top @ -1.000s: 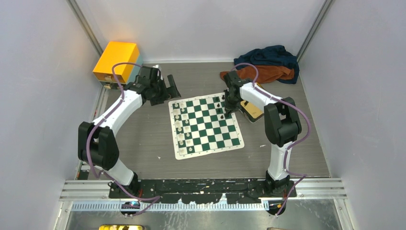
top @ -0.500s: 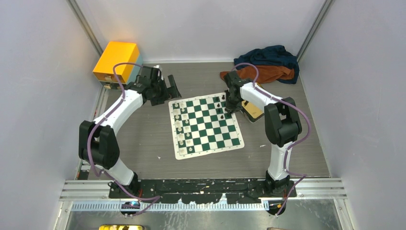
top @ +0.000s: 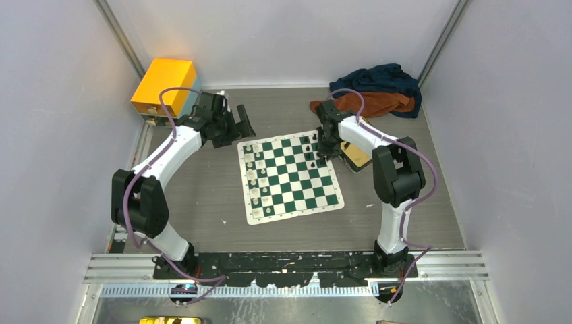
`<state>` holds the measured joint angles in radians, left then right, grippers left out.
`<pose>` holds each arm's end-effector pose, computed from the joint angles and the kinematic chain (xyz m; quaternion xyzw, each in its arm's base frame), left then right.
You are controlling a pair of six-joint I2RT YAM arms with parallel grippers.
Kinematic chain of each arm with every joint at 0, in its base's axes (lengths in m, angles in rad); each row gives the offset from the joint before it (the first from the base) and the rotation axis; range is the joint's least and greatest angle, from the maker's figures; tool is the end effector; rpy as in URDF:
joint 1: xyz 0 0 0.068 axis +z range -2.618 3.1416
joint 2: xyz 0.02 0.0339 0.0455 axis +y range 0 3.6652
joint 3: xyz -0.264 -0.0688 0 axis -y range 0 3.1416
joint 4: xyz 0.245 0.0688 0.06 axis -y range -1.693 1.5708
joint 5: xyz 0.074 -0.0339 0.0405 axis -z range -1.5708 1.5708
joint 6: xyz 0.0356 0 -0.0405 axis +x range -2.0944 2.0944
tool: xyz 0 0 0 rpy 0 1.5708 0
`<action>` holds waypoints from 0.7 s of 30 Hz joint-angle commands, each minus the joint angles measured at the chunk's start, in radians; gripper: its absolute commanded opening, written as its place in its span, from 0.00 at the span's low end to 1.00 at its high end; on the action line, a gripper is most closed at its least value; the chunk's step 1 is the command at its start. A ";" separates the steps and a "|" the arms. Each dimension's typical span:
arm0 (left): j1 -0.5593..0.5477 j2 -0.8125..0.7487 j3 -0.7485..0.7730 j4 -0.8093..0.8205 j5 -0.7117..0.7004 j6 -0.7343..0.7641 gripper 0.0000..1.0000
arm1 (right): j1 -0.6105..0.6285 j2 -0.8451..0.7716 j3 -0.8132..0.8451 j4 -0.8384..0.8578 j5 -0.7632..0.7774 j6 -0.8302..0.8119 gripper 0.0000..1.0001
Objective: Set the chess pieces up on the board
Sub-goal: Place the chess piece on the chessboard.
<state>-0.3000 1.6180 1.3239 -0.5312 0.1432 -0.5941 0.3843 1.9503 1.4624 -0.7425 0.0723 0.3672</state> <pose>0.3409 -0.1108 0.2833 -0.1103 0.9227 -0.2171 0.2987 0.3708 0.1472 0.1936 -0.0023 0.9849 0.0290 0.1705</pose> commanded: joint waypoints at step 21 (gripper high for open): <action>-0.004 -0.015 0.039 0.029 0.009 0.000 1.00 | 0.003 -0.135 0.055 -0.018 -0.014 -0.002 0.36</action>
<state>-0.3000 1.6180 1.3239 -0.5316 0.1432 -0.5941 0.3843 1.9156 1.4631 -0.7494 0.0654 0.3649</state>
